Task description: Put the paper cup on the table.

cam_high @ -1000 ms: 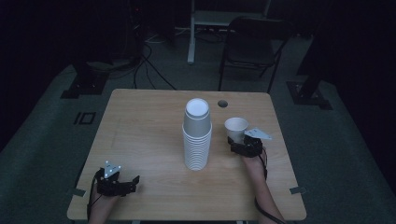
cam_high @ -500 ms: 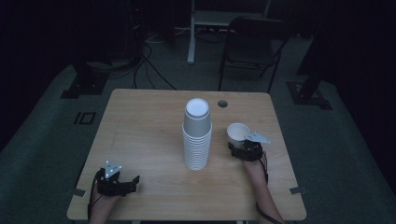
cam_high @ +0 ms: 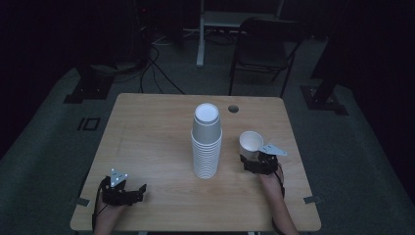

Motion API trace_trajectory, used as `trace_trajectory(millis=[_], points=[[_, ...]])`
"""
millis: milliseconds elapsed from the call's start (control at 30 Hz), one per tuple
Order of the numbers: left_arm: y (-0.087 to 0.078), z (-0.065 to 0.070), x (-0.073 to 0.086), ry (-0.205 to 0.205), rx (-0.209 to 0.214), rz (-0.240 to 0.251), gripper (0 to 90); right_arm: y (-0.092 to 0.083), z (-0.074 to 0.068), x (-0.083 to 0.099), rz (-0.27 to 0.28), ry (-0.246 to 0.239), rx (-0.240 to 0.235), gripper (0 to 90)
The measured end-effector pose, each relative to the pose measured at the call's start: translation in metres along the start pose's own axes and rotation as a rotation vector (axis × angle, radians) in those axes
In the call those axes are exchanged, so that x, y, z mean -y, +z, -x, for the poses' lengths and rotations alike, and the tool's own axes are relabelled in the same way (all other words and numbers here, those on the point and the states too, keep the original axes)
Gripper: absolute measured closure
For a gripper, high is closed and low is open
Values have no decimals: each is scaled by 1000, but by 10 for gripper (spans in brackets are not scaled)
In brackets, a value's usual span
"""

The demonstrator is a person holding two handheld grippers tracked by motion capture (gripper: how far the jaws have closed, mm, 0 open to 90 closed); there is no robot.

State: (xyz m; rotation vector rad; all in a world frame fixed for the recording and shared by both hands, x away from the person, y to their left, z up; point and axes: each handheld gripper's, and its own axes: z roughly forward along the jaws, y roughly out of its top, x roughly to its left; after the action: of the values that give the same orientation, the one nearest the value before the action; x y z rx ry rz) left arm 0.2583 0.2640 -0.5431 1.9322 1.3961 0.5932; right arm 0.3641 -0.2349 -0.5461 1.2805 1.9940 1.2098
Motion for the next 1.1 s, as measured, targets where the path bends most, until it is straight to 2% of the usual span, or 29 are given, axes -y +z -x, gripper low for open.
trace_trajectory(millis=[100,233,467,967,1067,1100], points=[[0,0,0,1,0,-2,0,-6,1,3,7,18,-18,97],[-2,-1,0,-3,1,2,0,-16,1,8,-8,-5,-24,98],[-1,-1,0,-7,-2,-1,0,-37,1,23,-38,-19,-4,98],[0,0,1,-1,-3,-14,0,-76,1,42,-71,-30,-22,98],[1,1,1,1,-7,-23,0,-83,4,46,-81,-36,-16,98],[1,1,1,0,-9,-24,0,-85,5,48,-85,-37,-1,98]])
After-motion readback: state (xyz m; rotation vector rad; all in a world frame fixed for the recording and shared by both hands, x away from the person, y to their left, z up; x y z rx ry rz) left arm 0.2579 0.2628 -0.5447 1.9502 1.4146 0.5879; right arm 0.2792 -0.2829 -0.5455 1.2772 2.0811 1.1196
